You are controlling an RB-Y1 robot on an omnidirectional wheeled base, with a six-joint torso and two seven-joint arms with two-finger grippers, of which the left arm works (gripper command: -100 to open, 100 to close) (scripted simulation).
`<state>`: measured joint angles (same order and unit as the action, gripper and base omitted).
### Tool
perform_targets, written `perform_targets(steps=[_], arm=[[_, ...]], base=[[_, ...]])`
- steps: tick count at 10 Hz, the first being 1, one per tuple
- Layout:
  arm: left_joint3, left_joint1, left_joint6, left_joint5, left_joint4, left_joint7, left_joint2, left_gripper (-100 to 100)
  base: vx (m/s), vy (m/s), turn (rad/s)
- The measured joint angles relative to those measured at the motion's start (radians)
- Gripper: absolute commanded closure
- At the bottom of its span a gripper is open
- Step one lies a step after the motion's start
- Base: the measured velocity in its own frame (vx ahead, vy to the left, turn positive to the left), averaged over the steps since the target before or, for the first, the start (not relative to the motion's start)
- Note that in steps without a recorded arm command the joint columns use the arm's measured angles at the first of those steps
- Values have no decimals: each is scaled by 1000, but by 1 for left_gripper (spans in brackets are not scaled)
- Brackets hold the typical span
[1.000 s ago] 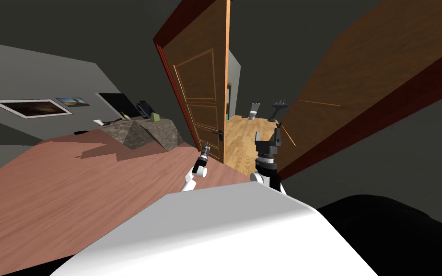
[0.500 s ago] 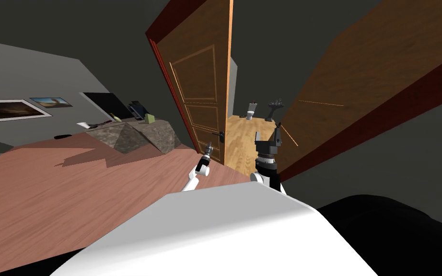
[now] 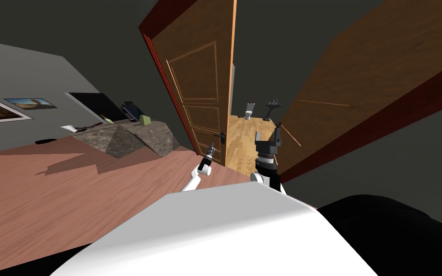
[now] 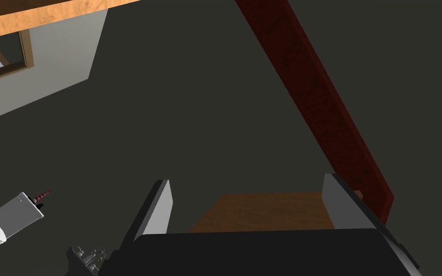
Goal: Push the door open
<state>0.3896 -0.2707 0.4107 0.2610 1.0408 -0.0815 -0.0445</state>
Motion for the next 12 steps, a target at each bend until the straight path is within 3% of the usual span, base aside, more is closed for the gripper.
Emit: perform_targets(steps=[8, 9, 12], arm=[[59, -118, 0, 26, -183, -9, 50, -100], [64, -124, -11, 28, -186, -15, 60, -100], [77, -147, -1, 33, -231, -11, 69, -100]], base=[[111, 108, -84], [77, 99, -34], [78, 23, -30]])
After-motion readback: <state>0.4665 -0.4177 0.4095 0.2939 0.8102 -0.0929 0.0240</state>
